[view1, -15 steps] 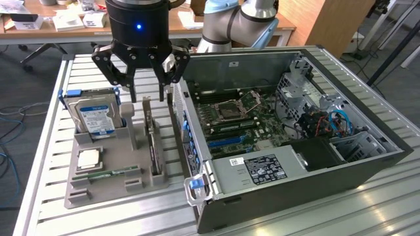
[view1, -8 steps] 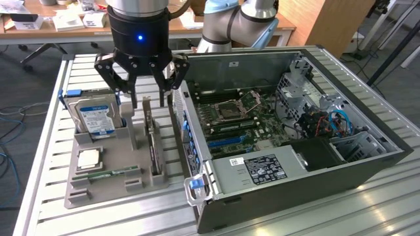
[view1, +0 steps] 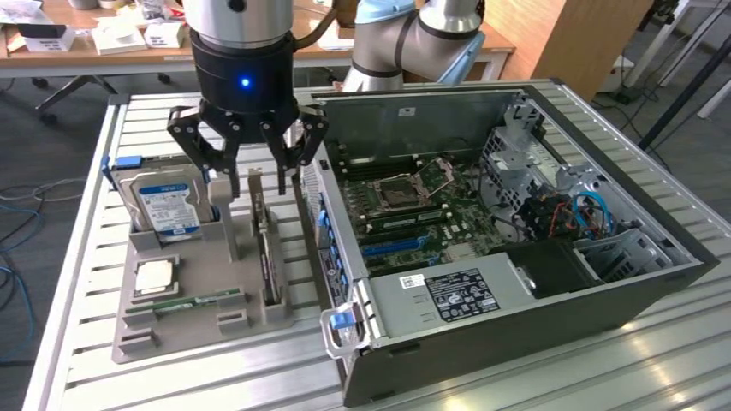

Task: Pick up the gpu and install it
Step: 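Pick up the gpu and move the gpu toward the slot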

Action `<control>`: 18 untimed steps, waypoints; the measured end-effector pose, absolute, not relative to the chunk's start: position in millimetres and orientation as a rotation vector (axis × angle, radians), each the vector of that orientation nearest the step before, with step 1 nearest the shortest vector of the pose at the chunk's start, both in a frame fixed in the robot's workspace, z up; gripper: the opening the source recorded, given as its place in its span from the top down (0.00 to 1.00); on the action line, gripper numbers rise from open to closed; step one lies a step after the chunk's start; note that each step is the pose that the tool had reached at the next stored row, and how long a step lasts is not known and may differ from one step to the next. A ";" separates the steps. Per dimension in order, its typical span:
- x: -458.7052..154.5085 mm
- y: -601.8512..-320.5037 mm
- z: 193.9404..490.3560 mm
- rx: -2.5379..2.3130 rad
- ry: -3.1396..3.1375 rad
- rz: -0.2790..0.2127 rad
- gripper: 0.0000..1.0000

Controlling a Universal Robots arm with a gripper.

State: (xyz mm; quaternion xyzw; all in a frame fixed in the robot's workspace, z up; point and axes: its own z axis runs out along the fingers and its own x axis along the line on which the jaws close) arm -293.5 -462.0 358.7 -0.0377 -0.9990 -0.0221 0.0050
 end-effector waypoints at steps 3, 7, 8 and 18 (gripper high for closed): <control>-293.9 -462.1 354.7 -0.118 -3.129 -0.069 0.47; -294.2 -462.1 348.9 -0.118 -3.129 -0.069 0.47; -294.3 -462.1 347.5 -0.118 -3.129 -0.069 0.47; -294.6 -462.1 333.9 -0.118 -3.129 -0.069 0.47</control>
